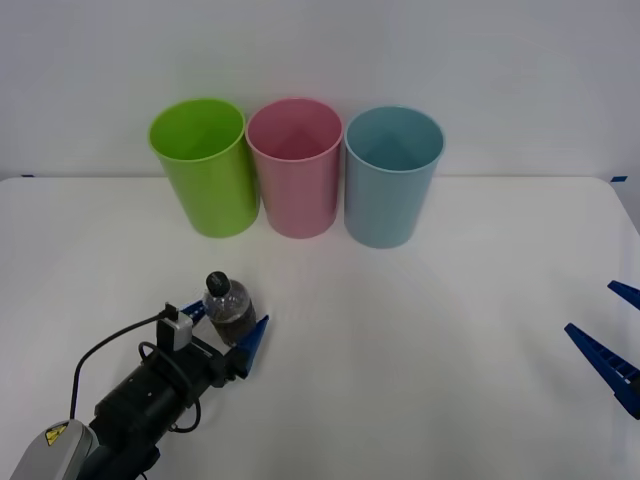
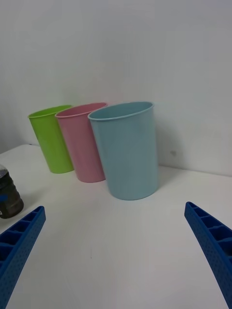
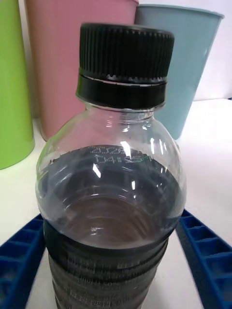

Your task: Grasp the object on the table and drop it into the matching bin: aluminum can to the light blue bin, PET bottle to the pink bin.

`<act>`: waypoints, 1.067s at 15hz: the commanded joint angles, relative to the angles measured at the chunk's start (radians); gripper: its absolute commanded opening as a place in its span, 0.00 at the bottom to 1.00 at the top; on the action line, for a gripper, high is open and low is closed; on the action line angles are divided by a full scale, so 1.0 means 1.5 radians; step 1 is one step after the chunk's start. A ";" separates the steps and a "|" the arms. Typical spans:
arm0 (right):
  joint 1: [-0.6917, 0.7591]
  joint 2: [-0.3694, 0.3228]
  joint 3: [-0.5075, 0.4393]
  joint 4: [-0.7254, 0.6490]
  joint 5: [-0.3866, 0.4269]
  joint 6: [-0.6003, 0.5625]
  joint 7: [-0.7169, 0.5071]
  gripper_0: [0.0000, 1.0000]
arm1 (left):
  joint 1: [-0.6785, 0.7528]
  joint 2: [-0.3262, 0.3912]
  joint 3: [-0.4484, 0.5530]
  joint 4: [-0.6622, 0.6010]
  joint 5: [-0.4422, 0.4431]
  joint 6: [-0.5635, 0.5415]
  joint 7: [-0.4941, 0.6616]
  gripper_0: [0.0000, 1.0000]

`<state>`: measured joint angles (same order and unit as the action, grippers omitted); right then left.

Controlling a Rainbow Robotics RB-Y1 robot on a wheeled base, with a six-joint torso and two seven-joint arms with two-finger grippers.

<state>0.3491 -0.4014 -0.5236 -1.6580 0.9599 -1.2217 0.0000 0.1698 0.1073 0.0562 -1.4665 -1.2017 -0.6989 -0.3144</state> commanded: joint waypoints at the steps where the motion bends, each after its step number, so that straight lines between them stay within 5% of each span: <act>1: 0.000 0.000 0.000 0.000 0.000 0.000 0.000 1.00 | -0.002 0.000 0.000 0.000 0.000 0.003 0.001 0.00; 6: 0.000 0.000 0.000 0.000 0.000 0.000 0.000 1.00 | -0.002 0.012 0.001 -0.001 0.023 0.002 0.004 0.00; 16: 0.000 0.000 0.000 0.000 0.000 0.000 0.000 1.00 | 0.050 0.189 0.003 -0.049 0.250 -0.035 0.015 0.00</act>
<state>0.3491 -0.4014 -0.5236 -1.6581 0.9599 -1.2217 0.0000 0.2356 0.3763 0.0601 -1.5294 -0.8446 -0.7503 -0.2946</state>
